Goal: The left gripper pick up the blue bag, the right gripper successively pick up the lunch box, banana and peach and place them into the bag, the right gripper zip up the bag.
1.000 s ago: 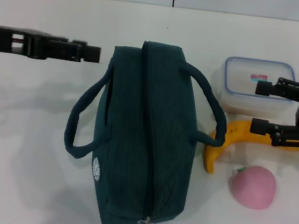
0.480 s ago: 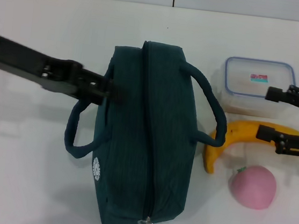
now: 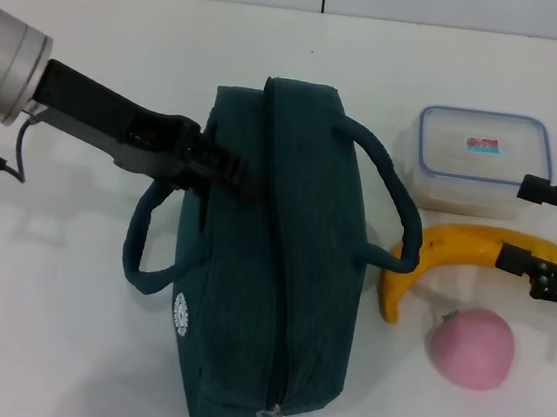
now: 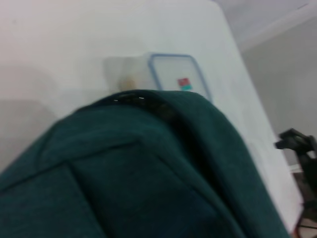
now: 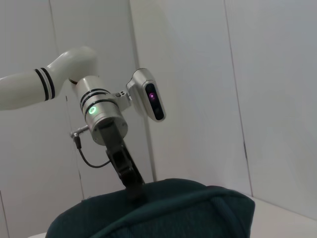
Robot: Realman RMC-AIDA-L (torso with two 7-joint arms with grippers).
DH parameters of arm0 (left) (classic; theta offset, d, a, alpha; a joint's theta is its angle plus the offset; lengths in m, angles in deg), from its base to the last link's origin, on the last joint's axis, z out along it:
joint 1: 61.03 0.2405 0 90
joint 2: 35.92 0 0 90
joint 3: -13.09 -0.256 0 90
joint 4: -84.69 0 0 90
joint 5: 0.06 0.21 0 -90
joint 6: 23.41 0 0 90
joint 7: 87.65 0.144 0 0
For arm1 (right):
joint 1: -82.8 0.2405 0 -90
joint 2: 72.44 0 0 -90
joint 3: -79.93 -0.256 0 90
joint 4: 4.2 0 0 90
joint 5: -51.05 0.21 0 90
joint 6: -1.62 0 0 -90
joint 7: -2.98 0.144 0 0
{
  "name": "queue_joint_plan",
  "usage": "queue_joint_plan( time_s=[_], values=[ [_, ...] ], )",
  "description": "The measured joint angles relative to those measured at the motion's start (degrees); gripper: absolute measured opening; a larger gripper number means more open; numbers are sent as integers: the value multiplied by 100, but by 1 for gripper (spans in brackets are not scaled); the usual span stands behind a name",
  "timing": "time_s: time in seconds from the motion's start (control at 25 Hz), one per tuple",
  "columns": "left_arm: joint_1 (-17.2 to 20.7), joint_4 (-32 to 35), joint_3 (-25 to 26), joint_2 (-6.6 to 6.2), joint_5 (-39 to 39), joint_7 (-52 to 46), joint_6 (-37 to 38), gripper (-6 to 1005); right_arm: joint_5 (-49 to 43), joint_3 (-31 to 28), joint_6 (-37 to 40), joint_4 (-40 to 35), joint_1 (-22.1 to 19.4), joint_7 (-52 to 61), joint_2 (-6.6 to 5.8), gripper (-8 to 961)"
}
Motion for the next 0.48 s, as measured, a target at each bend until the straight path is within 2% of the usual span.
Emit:
queue_joint_plan(
  time_s=[0.2, 0.48],
  values=[
    [-58, -21, 2, -20, 80, 46, -43, 669, 26, 1, -3, 0, -65, -8, 10, 810],
    [-141, -377, 2, -55, 85, 21, -35, 512, 43, -136, -5, 0, -146, -11, 28, 804]
  ],
)
